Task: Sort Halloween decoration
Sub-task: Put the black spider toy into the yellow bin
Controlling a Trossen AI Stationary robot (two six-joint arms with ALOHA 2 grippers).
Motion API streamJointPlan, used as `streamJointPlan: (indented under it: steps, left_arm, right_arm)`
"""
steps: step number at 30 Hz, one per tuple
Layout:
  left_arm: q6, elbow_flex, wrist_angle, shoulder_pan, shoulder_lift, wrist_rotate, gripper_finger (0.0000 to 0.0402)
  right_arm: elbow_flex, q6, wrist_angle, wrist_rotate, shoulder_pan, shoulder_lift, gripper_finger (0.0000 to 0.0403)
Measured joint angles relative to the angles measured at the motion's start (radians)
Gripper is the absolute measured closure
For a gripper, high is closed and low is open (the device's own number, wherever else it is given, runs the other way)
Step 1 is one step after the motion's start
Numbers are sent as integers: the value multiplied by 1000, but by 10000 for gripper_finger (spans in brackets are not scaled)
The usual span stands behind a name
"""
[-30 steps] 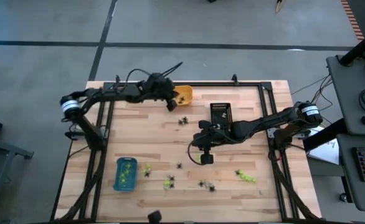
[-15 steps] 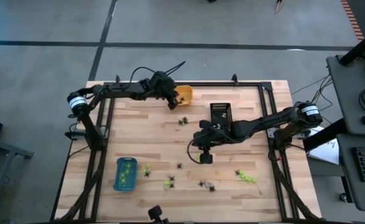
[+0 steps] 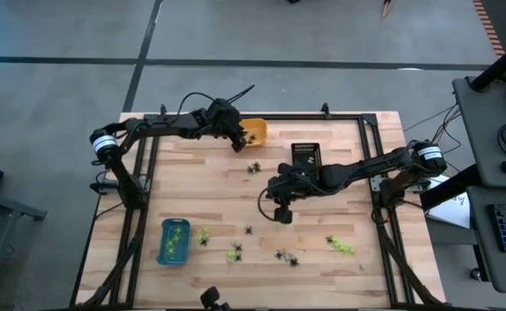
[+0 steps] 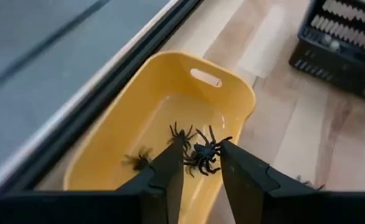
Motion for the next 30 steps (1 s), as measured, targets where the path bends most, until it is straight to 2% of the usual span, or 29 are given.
streamJointPlan:
  steps: [5,9,18,19,23,25,27,30]
  left_arm:
    - [-71,22,-45,14,0,-1,310]
    - [-101,49,-69,18,0,-2,290]
    - [-103,64,-86,25,0,-26,189]
    - [-128,64,-86,25,0,-17,180]
    - [-156,63,-38,25,-2,158,157]
    - [-161,63,-15,26,1,132,154]
    - [-249,63,-10,52,17,111,153]
    - [-378,62,-12,91,32,158,153]
  right_arm:
    - [0,14,0,0,0,0,394]
    - [0,14,0,0,0,0,394]
    - [0,10,0,0,0,0,394]
    - [0,9,0,0,0,0,394]
    - [0,8,0,0,0,0,394]
    - [0,8,0,0,0,0,394]
    - [0,9,0,0,0,0,394]
    - [0,18,0,-1,0,0,394]
